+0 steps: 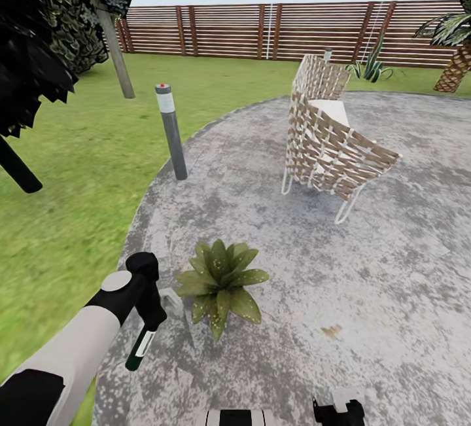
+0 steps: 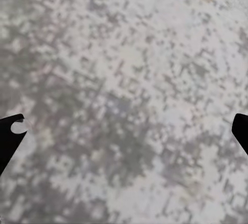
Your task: Pick up the pesticide atomizer in the garden and spray insectifuge to fully cover both potted plants in the garden.
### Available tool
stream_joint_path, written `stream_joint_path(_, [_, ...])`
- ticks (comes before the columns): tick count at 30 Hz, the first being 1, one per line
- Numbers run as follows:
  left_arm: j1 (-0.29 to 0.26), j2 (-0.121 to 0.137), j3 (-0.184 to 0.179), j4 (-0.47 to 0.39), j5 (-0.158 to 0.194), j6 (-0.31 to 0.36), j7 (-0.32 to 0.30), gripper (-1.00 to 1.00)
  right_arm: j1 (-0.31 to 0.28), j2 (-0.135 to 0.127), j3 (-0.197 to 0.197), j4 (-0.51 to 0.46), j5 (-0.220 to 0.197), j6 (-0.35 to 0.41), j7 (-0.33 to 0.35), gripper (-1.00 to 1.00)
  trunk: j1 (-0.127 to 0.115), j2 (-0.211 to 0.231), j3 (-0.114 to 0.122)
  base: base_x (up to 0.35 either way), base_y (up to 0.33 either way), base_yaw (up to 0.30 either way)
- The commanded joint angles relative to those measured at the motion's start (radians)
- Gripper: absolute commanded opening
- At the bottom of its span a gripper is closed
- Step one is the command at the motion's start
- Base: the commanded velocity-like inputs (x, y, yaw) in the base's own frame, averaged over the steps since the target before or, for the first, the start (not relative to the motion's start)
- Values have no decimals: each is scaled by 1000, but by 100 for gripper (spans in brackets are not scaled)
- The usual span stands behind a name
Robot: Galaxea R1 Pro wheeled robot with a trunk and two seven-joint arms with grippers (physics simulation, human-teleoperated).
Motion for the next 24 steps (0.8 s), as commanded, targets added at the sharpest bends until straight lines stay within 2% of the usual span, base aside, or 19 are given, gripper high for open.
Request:
stream_joint_path(1, [0, 1, -3, -3, -6, 10, -9, -100, -1, 0, 2, 1, 11, -1, -9, 100, 0, 0, -1, -18, 8, -152])
stream_joint_path(7, [0, 1, 0, -9, -7, 10, -9, -100, -1, 0, 2, 1, 11, -1, -9, 100, 0, 0, -1, -192, 143, -249])
stream_joint_path(13, [-1, 4, -2, -11, -5, 10, -9, -100, -1, 0, 2, 1, 11, -1, -9, 100, 0, 0, -1, -51, 315, -281])
stream_joint_path(22, [-2, -4, -5, -13, -4, 11, -9, -100, -1, 0, 2, 1, 11, -1, -9, 100, 0, 0, -1, 191, 284, -281])
stream_joint_path(24, [-2, -3, -2, -35, -5, 11, -9, -100, -1, 0, 2, 1, 11, -1, -9, 100, 0, 0, -1, 181, 283, -281])
